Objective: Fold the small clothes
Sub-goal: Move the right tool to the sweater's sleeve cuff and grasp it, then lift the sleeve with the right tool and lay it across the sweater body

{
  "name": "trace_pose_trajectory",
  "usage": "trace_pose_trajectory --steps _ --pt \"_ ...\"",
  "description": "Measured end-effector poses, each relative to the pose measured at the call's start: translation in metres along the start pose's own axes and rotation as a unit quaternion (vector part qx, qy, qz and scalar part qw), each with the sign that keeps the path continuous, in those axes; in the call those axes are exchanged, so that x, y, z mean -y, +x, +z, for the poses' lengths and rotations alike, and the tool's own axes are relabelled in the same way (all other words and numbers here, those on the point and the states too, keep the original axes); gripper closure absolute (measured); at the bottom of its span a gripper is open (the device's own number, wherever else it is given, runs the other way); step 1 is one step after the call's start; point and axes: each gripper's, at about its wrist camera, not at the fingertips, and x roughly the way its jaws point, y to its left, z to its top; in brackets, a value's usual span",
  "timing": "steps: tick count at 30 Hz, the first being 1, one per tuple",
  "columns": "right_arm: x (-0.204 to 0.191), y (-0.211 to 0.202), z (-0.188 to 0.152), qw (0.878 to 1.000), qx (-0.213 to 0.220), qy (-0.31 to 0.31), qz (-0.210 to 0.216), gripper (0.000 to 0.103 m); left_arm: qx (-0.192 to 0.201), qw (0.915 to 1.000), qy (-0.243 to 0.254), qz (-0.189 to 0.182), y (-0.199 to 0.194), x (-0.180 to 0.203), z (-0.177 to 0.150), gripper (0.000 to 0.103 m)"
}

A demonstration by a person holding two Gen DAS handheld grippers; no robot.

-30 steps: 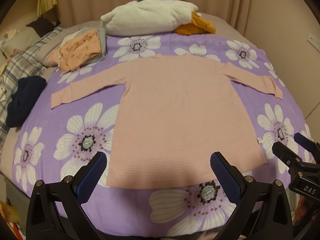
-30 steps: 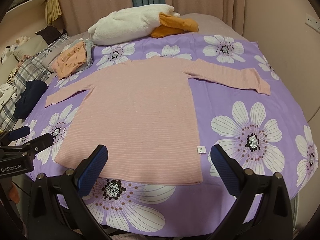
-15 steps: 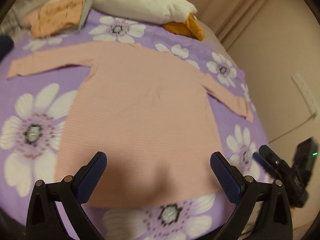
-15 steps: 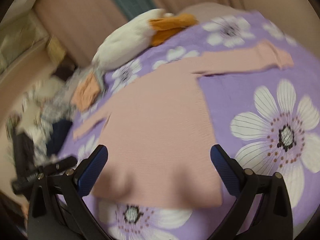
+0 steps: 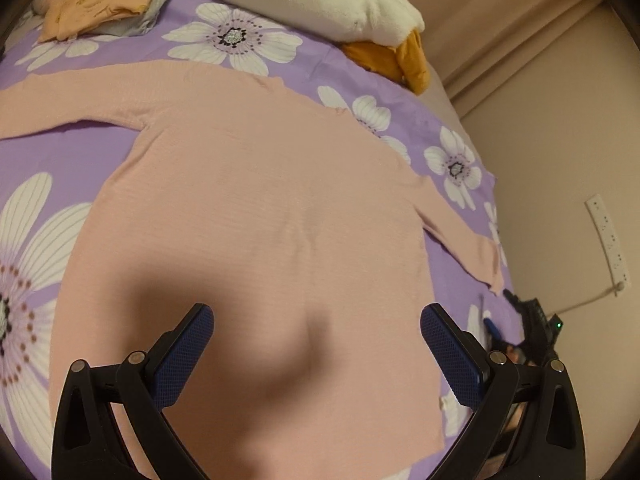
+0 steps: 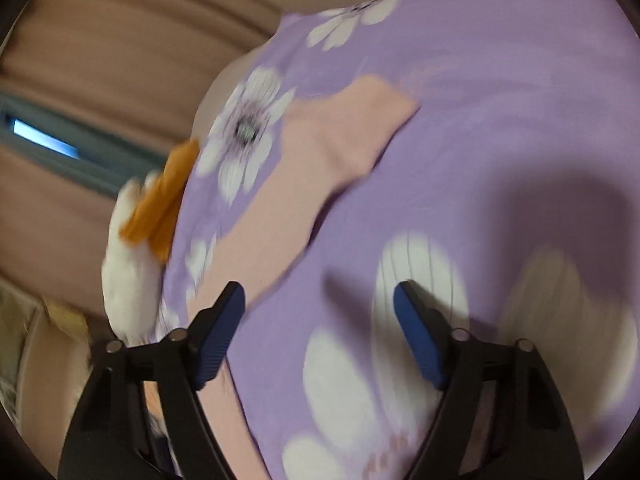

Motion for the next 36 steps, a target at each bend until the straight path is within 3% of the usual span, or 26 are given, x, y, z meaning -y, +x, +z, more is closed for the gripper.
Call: trace_pose_trajectory --steps 4,7,18,23,27,29,33,36 --pt "0.003 0.015 0.037 0.998 0.045 0.03 0.01 0.032 -0.003 0.9999 0.004 0.011 0.013 0.001 0.012 0.001" --pt "0.008 0.025 0.059 0.996 0.07 0.045 0.01 0.041 -0.004 0.9998 0.006 0.016 0.019 0.001 0.019 0.001" --pt "0.014 0.038 0.081 0.995 0.089 0.043 -0.004 0.096 -0.006 0.9992 0.004 0.038 0.032 -0.003 0.032 0.001" --pt "0.002 -0.002 0.079 0.989 0.148 0.02 0.021 0.097 -0.005 0.9985 0.012 0.052 0.03 -0.004 0.033 0.001" --pt "0.001 0.003 0.081 0.993 0.113 0.001 -0.041 0.097 -0.002 0.9986 0.011 0.051 0.028 -0.006 0.034 0.001" --pt "-0.004 0.004 0.081 0.993 0.113 0.0 -0.039 0.097 -0.002 0.9988 0.009 0.047 0.027 -0.007 0.034 0.001" --pt "-0.058 0.004 0.082 0.991 0.113 -0.062 -0.023 0.097 0.002 0.9984 0.01 0.056 0.019 -0.012 0.037 0.001" --pt "-0.123 0.012 0.073 0.986 0.099 -0.137 -0.01 0.097 0.006 0.9979 -0.003 0.065 0.012 -0.024 0.042 0.001"
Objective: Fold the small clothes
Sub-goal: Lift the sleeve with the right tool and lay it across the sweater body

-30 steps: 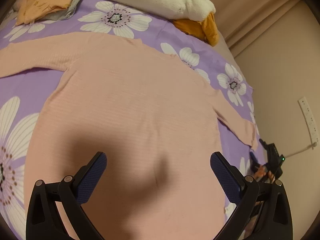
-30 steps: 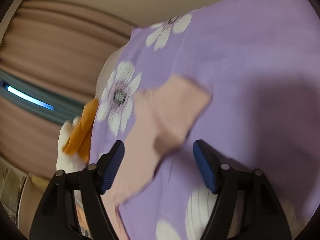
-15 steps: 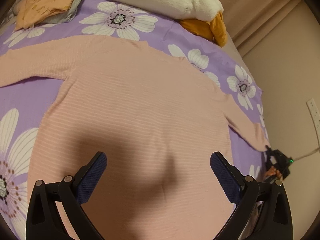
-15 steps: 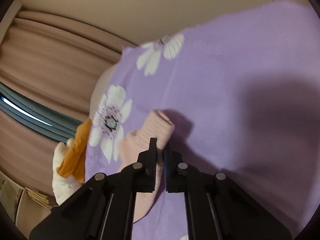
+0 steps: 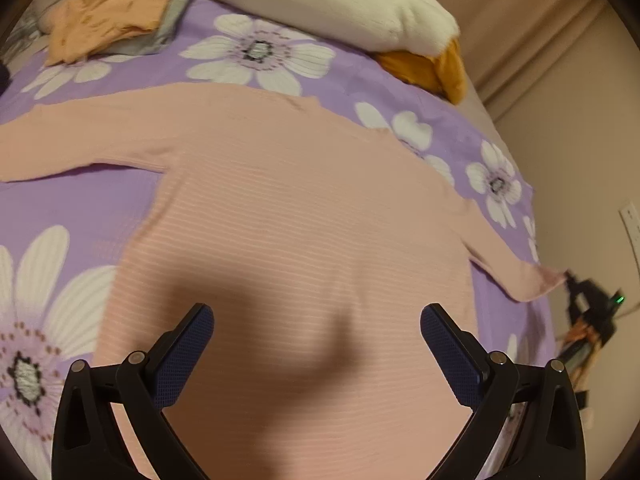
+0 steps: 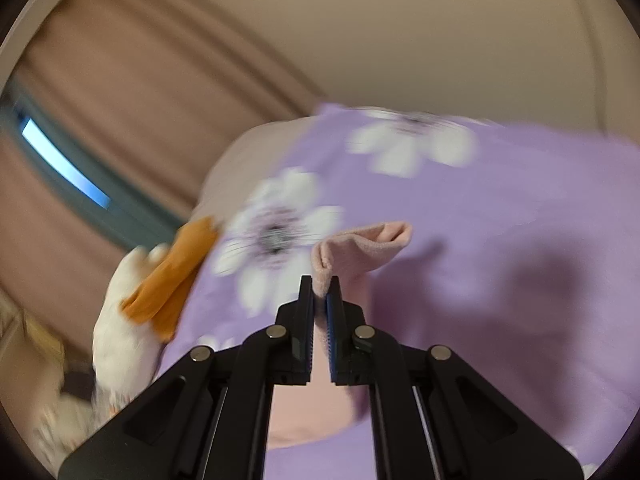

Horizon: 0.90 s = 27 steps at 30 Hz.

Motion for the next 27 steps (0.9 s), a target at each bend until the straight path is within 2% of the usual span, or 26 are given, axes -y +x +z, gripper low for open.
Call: trace_pose_trajectory --steps 5,9,11,15,17,19,22,25,27 --pt "-0.128 0.018 -0.014 0.99 -0.025 -0.132 0.036 0.097 0.005 0.9993 -0.036 -0.004 -0.011 -0.027 0.009 0.001" --pt "-0.207 0.026 -0.051 0.975 -0.047 -0.203 0.072 0.097 0.019 0.9988 -0.044 0.0 -0.025 -0.045 0.013 0.001" --pt "-0.245 0.035 -0.079 0.964 -0.063 -0.242 0.09 0.097 0.029 0.9984 -0.049 0.005 -0.033 -0.056 0.016 0.001" --pt "-0.307 0.053 -0.168 0.927 -0.104 -0.34 0.115 0.097 0.043 0.9968 -0.067 0.012 -0.045 -0.079 0.018 0.001" --pt "-0.325 0.073 -0.203 0.91 -0.119 -0.381 0.112 0.097 0.047 0.9957 -0.077 0.019 -0.049 -0.09 0.019 0.001" --pt "-0.338 0.084 -0.254 0.886 -0.14 -0.429 0.108 0.097 0.051 0.9944 -0.09 0.024 -0.052 -0.103 0.019 0.001" --pt "-0.34 0.101 -0.328 0.839 -0.164 -0.51 0.091 0.097 0.054 0.9928 -0.101 0.033 -0.053 -0.115 0.019 0.001" --pt "-0.343 0.109 -0.383 0.802 -0.186 -0.562 0.083 0.096 0.055 0.992 -0.107 0.039 -0.055 -0.127 0.018 0.001" --pt "-0.342 0.111 -0.405 0.785 -0.201 -0.58 0.081 0.093 0.055 0.9918 -0.107 0.041 -0.055 -0.13 0.02 0.001"
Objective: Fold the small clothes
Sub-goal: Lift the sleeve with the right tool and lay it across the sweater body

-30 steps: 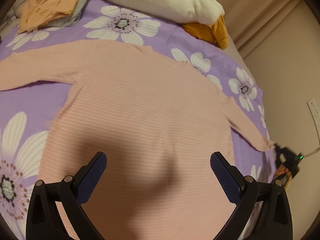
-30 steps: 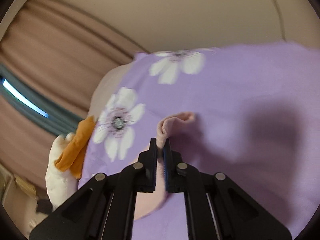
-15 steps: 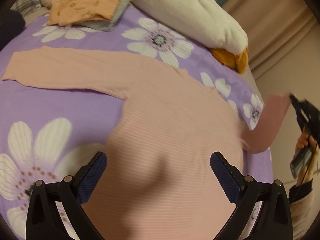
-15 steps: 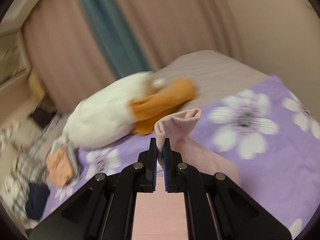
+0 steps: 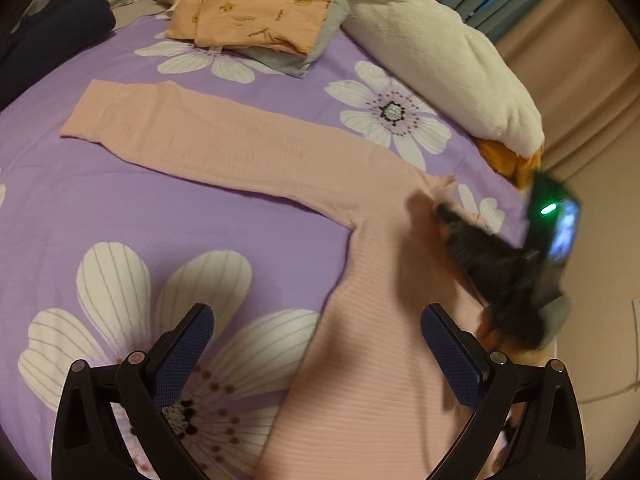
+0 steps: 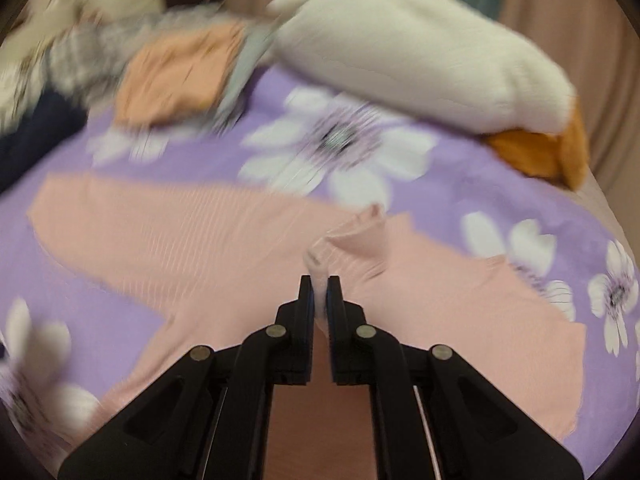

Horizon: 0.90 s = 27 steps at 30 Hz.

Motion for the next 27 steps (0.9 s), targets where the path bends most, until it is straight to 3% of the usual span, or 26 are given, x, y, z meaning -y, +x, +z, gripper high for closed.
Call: trace_pose_trajectory --steps 1,3,6,9,11,13,16,17,19,20,22,27 --pt "-0.007 0.005 -0.002 1.0 -0.013 -0.005 0.008 0.091 0.002 1.0 0.0 0.001 0.0 -0.001 0.001 0.001" --pt "-0.011 0.009 -0.006 0.999 -0.033 -0.002 0.041 0.063 0.007 1.0 -0.002 -0.003 0.002 -0.001 0.005 0.001" --pt "0.009 -0.013 -0.014 0.995 -0.006 0.036 0.095 0.06 0.012 0.9999 0.002 -0.012 0.009 0.005 0.014 0.001" --pt "0.061 -0.041 -0.032 0.98 0.028 0.125 0.155 0.055 0.011 0.9986 0.016 -0.05 0.018 0.024 0.028 0.001" --pt "0.096 -0.05 -0.049 0.97 0.038 0.179 0.157 0.054 0.014 0.9955 0.031 -0.088 0.026 0.043 0.038 0.001" --pt "0.135 -0.054 -0.07 0.964 0.036 0.227 0.13 0.054 0.017 0.9924 0.039 -0.115 0.034 0.059 0.046 0.001" --pt "0.183 -0.053 -0.098 0.951 0.029 0.291 0.101 0.07 0.01 0.9864 0.045 -0.158 0.053 0.086 0.057 0.004" --pt "0.193 -0.055 -0.105 0.946 0.03 0.307 0.1 0.073 0.007 0.9844 0.048 -0.169 0.06 0.094 0.06 0.007" --pt "0.214 -0.057 -0.118 0.935 0.042 0.339 0.092 0.075 -0.008 0.9802 0.049 -0.192 0.079 0.11 0.065 0.029" --pt "0.221 -0.059 -0.124 0.932 0.046 0.349 0.09 0.077 -0.022 0.9779 0.045 -0.203 0.094 0.118 0.069 0.033" --pt "0.233 -0.059 -0.132 0.923 0.052 0.371 0.092 0.077 -0.03 0.9768 0.04 -0.208 0.112 0.125 0.072 0.045" --pt "0.244 -0.051 -0.151 0.914 0.046 0.392 0.091 0.078 -0.025 0.9812 0.007 -0.191 0.153 0.123 0.077 0.045"
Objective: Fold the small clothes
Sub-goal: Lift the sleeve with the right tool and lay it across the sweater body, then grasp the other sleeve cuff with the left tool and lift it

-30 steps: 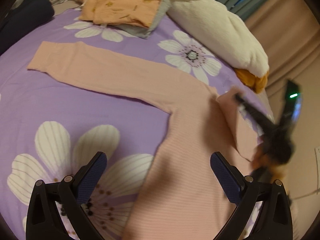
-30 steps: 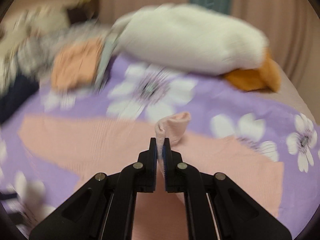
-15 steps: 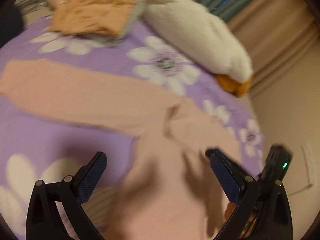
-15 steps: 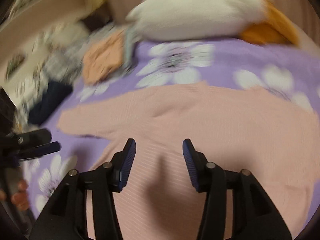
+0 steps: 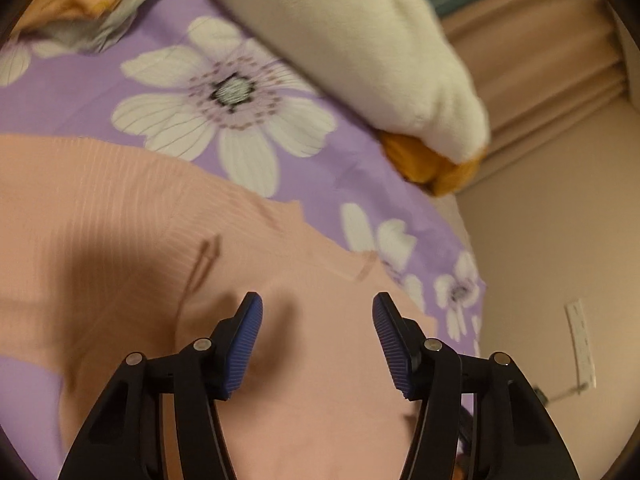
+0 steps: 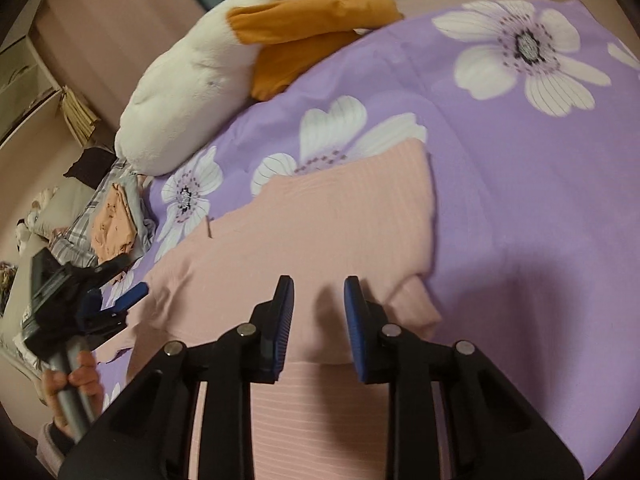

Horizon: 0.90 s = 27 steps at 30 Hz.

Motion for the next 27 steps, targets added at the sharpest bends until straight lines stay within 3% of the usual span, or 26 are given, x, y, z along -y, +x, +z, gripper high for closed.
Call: trace_pose_trajectory --steps 3,4,8,10,11,13,16,18,23,27 --pt "0.009 0.0 -0.004 1.0 -0.005 0.013 -0.001 0.081 -0.009 0.9983 -0.016 0.054 0.016 -0.019 0.001 0.048" --pt "0.01 -0.001 -0.003 1.0 -0.005 0.014 0.0 0.081 -0.008 0.9983 -0.021 0.053 0.016 -0.025 0.0 0.055" --pt "0.008 -0.012 -0.005 1.0 0.0 0.009 0.009 0.076 0.006 0.9986 -0.05 0.019 -0.011 -0.036 0.002 0.055" --pt "0.001 -0.02 -0.006 1.0 0.004 0.001 0.019 0.076 0.023 0.9982 -0.054 0.01 -0.037 -0.042 0.003 0.039" --pt "-0.002 -0.023 -0.007 1.0 0.005 0.0 0.024 0.075 0.036 0.9976 -0.058 0.011 -0.052 -0.047 0.003 0.036" --pt "-0.007 -0.03 -0.01 1.0 0.005 -0.002 0.03 0.074 0.063 0.9955 -0.071 0.01 -0.084 -0.065 0.002 0.033" --pt "-0.014 -0.036 -0.017 0.999 0.004 -0.002 0.039 0.072 0.099 0.9891 -0.102 0.038 -0.132 -0.102 0.001 0.033" --pt "-0.019 -0.041 -0.023 0.999 0.005 -0.005 0.041 0.068 0.132 0.9813 -0.13 0.053 -0.168 -0.131 -0.004 0.033" --pt "-0.031 -0.048 -0.038 0.999 0.001 -0.007 0.053 0.068 0.206 0.9501 -0.224 0.067 -0.239 -0.205 -0.018 0.027" --pt "-0.039 -0.055 -0.048 0.998 0.002 -0.002 0.066 0.067 0.24 0.9255 -0.29 0.038 -0.26 -0.25 -0.023 0.024"
